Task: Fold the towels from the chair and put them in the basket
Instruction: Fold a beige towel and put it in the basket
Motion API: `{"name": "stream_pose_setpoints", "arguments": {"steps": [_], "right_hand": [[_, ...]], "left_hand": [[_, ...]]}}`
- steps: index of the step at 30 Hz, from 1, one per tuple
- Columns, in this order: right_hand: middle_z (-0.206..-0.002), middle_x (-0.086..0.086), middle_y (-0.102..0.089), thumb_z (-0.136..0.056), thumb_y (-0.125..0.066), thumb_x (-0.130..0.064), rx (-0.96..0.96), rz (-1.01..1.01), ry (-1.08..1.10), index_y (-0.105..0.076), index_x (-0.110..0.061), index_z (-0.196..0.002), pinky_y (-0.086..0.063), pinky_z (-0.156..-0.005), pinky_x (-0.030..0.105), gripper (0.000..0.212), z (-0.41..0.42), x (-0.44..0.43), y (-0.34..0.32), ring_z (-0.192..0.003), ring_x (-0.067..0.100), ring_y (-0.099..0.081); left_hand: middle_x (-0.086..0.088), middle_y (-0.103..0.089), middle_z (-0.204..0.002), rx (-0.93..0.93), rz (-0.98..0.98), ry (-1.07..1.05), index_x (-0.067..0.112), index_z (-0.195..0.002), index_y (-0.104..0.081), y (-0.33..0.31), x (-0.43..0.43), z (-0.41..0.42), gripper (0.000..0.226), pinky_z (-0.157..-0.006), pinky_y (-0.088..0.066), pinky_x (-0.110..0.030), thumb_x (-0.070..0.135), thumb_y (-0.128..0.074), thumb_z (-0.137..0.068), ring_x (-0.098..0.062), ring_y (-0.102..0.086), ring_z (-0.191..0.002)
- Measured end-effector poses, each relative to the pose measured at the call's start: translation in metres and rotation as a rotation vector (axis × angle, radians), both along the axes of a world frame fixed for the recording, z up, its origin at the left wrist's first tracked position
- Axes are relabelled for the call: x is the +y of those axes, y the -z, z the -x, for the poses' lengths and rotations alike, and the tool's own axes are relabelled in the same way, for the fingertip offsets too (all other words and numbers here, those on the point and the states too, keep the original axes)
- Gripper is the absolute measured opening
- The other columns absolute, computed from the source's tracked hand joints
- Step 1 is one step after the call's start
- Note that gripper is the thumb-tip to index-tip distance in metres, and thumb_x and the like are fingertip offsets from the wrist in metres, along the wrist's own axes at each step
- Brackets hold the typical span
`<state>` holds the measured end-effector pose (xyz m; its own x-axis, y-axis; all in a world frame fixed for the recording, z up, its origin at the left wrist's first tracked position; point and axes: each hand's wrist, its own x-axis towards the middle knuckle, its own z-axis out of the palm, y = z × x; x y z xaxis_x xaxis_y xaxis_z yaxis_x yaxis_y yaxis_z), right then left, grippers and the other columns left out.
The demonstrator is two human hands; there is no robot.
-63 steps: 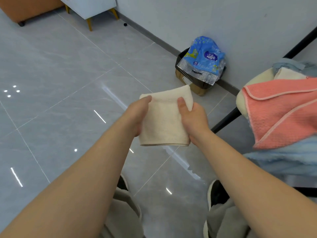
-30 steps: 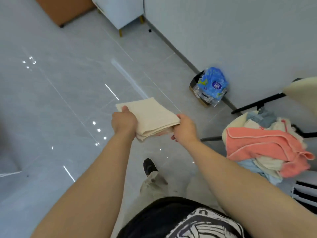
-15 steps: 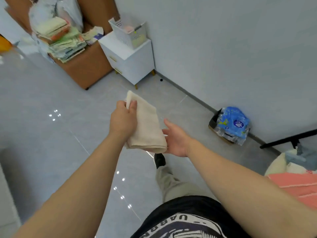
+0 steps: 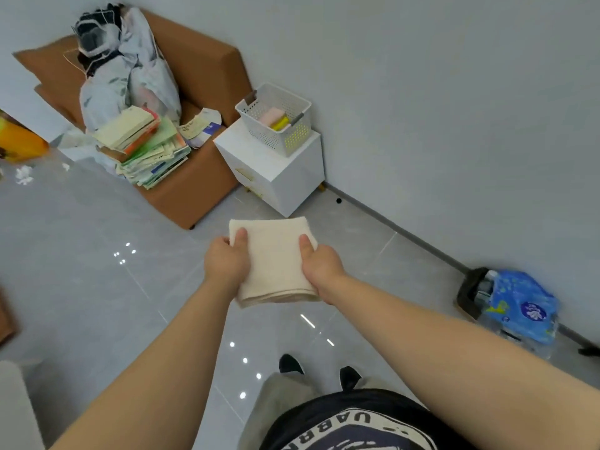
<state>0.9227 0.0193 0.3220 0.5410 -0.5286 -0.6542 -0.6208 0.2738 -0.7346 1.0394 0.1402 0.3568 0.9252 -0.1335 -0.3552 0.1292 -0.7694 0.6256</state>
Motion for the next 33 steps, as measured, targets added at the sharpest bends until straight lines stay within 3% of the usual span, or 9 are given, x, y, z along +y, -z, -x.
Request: {"name": "stream_pose_setpoints", "arguments": {"steps": [2, 5, 8, 12, 15, 17, 23, 27, 33], "right_hand": [[-0.125, 0.013, -0.062, -0.101, -0.034, -0.06, 0.052, -0.01, 0.027, -0.057, -0.002, -0.128, -0.046, -0.098, 0.038, 0.067, -0.05, -0.016, 0.005, -0.113, 0.032, -0.059], [-0.13, 0.014, -0.06, -0.101, -0.033, -0.061, 0.126, -0.028, 0.092, -0.053, -0.004, -0.133, -0.045, -0.1, 0.038, 0.069, -0.125, -0.042, 0.012, -0.117, 0.033, -0.057], [-0.136, 0.013, -0.057, -0.101, -0.035, -0.059, 0.144, -0.064, 0.162, -0.049, -0.004, -0.139, -0.044, -0.104, 0.039, 0.067, -0.195, -0.066, 0.017, -0.122, 0.033, -0.055], [-0.135, 0.01, -0.058, -0.101, -0.044, -0.051, 0.135, -0.155, 0.253, -0.048, -0.008, -0.14, -0.049, -0.102, 0.042, 0.059, -0.274, -0.099, 0.013, -0.12, 0.031, -0.057], [-0.139, 0.007, -0.053, -0.102, -0.045, -0.035, 0.05, -0.176, 0.294, -0.04, -0.02, -0.146, -0.052, -0.098, 0.041, 0.047, -0.323, -0.127, 0.01, -0.117, 0.027, -0.059], [-0.136, 0.007, -0.055, -0.103, -0.043, -0.023, -0.001, -0.26, 0.302, -0.044, -0.03, -0.143, -0.058, -0.077, 0.034, 0.041, -0.351, -0.15, 0.009, -0.103, 0.023, -0.063], [-0.113, 0.01, -0.071, -0.098, -0.054, -0.012, -0.021, -0.411, 0.287, -0.06, -0.029, -0.13, -0.058, -0.059, 0.03, 0.036, -0.439, -0.242, 0.021, -0.079, 0.021, -0.069], [-0.115, 0.007, -0.066, -0.091, -0.056, -0.009, 0.003, -0.425, 0.209, -0.063, -0.029, -0.127, -0.059, -0.069, 0.034, 0.042, -0.492, -0.303, 0.032, -0.087, 0.025, -0.069], [-0.113, 0.004, -0.059, -0.084, -0.051, 0.002, 0.073, -0.483, 0.214, -0.054, -0.026, -0.136, -0.057, -0.072, 0.036, 0.059, -0.56, -0.368, 0.042, -0.091, 0.024, -0.065]], "left_hand": [[-0.007, -0.065, -0.114, 0.119, 0.095, 0.004, 0.009, -0.121, -0.058, 0.01, -0.014, -0.051, 0.049, -0.081, -0.052, -0.039, 0.051, -0.055, -0.095, -0.024, -0.062, -0.092], [0.007, -0.044, -0.139, 0.255, 0.17, 0.184, 0.037, -0.154, -0.027, 0.016, -0.038, -0.124, 0.07, -0.104, -0.047, -0.042, 0.045, -0.062, -0.094, -0.022, -0.052, -0.12], [0.006, -0.04, -0.15, 0.278, 0.168, 0.367, 0.042, -0.155, -0.026, 0.017, -0.063, -0.198, 0.066, -0.103, -0.044, -0.036, 0.037, -0.059, -0.098, -0.022, -0.048, -0.128], [0.003, -0.059, -0.13, 0.415, 0.196, 0.43, 0.035, -0.132, -0.062, 0.003, -0.104, -0.297, 0.035, -0.078, -0.051, -0.031, 0.029, -0.061, -0.098, -0.015, -0.06, -0.099], [0.003, -0.069, -0.11, 0.512, 0.187, 0.441, 0.028, -0.123, -0.069, -0.002, -0.145, -0.359, 0.027, -0.082, -0.052, -0.033, 0.026, -0.066, -0.095, -0.015, -0.064, -0.091], [-0.003, -0.072, -0.111, 0.577, 0.187, 0.422, 0.026, -0.116, -0.072, 0.002, -0.177, -0.4, 0.024, -0.088, -0.055, -0.035, 0.022, -0.071, -0.092, -0.02, -0.068, -0.093], [-0.01, -0.072, -0.11, 0.679, 0.062, 0.493, 0.018, -0.125, -0.068, 0.028, -0.275, -0.516, 0.032, -0.073, -0.055, -0.031, 0.012, -0.06, -0.095, -0.025, -0.068, -0.09], [-0.013, -0.069, -0.107, 0.769, -0.073, 0.525, 0.021, -0.122, -0.065, 0.025, -0.328, -0.577, 0.027, -0.056, -0.058, -0.032, 0.014, -0.055, -0.098, -0.026, -0.069, -0.082], [-0.012, -0.062, -0.118, 0.85, -0.123, 0.592, 0.023, -0.129, -0.063, 0.044, -0.4, -0.66, 0.047, -0.074, -0.062, -0.038, 0.003, -0.051, -0.089, -0.027, -0.066, -0.093]]}}
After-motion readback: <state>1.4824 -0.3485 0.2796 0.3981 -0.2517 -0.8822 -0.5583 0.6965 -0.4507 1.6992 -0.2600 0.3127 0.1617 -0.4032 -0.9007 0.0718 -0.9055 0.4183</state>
